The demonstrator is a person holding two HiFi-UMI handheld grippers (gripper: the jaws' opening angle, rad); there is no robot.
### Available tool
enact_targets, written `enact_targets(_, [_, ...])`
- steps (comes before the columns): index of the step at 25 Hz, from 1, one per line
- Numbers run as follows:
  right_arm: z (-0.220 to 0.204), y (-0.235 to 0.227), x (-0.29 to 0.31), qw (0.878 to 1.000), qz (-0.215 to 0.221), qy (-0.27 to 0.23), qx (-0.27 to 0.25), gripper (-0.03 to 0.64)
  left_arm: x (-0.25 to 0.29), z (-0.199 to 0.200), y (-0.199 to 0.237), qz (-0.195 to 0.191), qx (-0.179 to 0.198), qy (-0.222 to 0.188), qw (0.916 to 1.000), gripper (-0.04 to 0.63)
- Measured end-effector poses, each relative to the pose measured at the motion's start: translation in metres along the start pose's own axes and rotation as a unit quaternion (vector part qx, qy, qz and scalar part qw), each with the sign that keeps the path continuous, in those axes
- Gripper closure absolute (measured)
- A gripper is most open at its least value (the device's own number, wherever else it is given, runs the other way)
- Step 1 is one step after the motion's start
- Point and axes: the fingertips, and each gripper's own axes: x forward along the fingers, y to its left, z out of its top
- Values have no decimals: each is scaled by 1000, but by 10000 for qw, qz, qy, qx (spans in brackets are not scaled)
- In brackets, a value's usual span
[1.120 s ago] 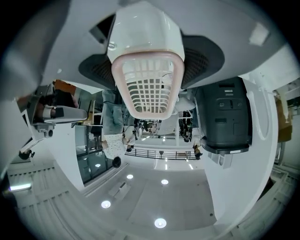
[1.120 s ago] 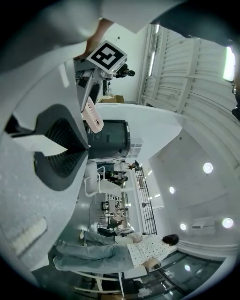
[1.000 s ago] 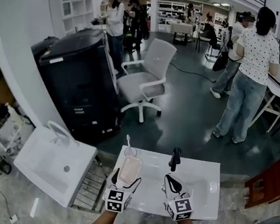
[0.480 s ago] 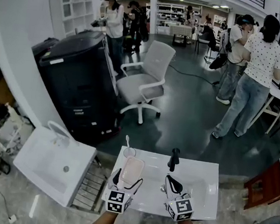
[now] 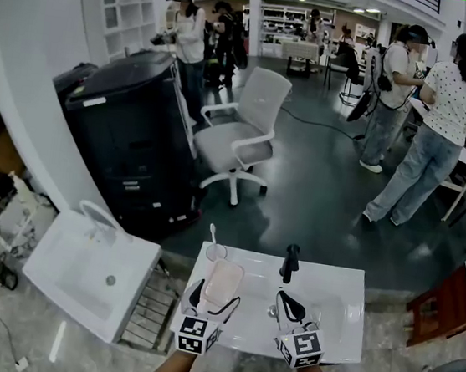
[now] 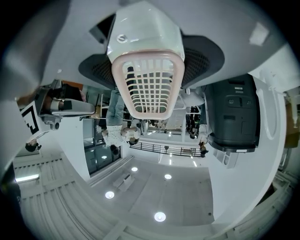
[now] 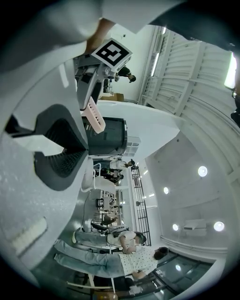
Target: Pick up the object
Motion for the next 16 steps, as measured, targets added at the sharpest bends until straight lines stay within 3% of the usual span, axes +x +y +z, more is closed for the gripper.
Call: enact_targets(16, [-4,-6,-10,9995,-324,-28,45,615,-8,-2,2,-28,-136,-110,9998,132])
